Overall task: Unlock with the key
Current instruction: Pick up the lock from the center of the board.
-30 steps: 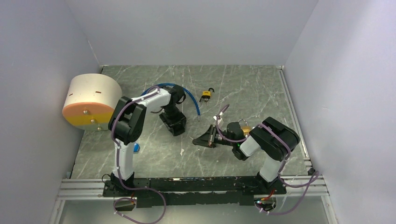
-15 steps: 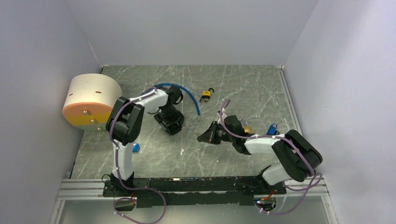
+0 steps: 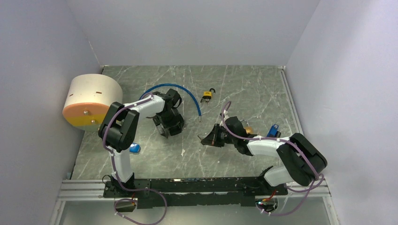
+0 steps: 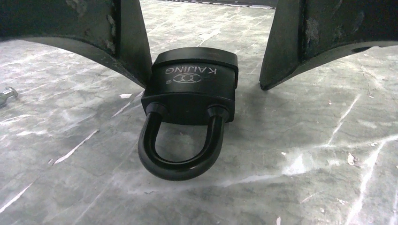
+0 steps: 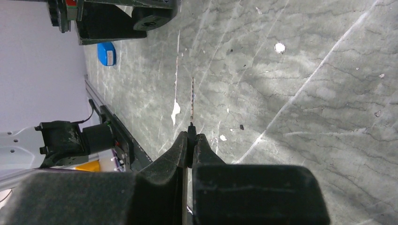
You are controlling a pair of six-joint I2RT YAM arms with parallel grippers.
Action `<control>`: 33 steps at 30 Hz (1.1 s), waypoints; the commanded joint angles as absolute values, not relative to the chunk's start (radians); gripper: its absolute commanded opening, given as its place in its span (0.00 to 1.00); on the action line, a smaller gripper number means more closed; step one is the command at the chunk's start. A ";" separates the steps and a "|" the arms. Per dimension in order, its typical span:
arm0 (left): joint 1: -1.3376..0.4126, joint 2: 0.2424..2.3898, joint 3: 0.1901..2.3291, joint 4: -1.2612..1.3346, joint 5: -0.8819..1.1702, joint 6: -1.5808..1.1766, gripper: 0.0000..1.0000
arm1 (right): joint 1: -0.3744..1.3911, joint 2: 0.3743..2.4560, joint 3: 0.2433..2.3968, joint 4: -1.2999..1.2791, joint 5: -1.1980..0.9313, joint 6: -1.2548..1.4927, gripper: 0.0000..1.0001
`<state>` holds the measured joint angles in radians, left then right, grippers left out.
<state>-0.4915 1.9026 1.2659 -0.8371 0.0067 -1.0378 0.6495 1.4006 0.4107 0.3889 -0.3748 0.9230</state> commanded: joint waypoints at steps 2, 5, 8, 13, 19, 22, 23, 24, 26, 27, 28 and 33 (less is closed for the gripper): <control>-0.478 1.960 1.254 -0.656 -0.049 -0.932 0.89 | 0.649 1.363 0.417 0.408 -0.368 0.900 0.00; -0.472 1.982 1.286 -0.665 -0.049 -0.885 0.90 | 0.649 1.361 0.414 0.414 -0.372 0.901 0.00; -0.471 2.002 1.324 -0.699 -0.072 -0.847 0.88 | 0.649 1.357 0.411 0.418 -0.374 0.903 0.00; -0.470 2.036 1.365 -0.776 -0.097 -0.853 0.57 | 0.650 1.359 0.407 0.430 -0.376 0.907 0.00; -0.471 2.042 1.424 -0.918 -0.104 -0.900 0.12 | 0.649 1.353 0.414 0.412 -0.374 0.896 0.00; -0.472 2.062 1.520 -1.105 -0.168 -0.926 0.03 | 0.650 1.353 0.429 0.394 -0.375 0.886 0.00; -0.472 2.076 1.571 -1.178 -0.196 -0.935 0.03 | 0.649 1.354 0.436 0.386 -0.377 0.883 0.00; -0.473 2.087 1.600 -1.248 -0.231 -0.941 0.03 | 0.649 1.357 0.446 0.376 -0.380 0.880 0.00; -0.474 2.093 1.624 -1.346 -0.308 -0.946 0.03 | 0.649 1.361 0.476 0.343 -0.384 0.870 0.00; -0.475 2.090 1.628 -1.402 -0.350 -0.950 0.02 | 0.648 1.362 0.493 0.321 -0.384 0.862 0.00; -0.477 2.087 1.631 -1.439 -0.385 -0.960 0.03 | 0.647 1.362 0.509 0.297 -0.379 0.851 0.00; -0.482 2.059 1.633 -1.567 -0.491 -1.008 0.03 | 0.645 1.345 0.589 0.177 -0.367 0.802 0.00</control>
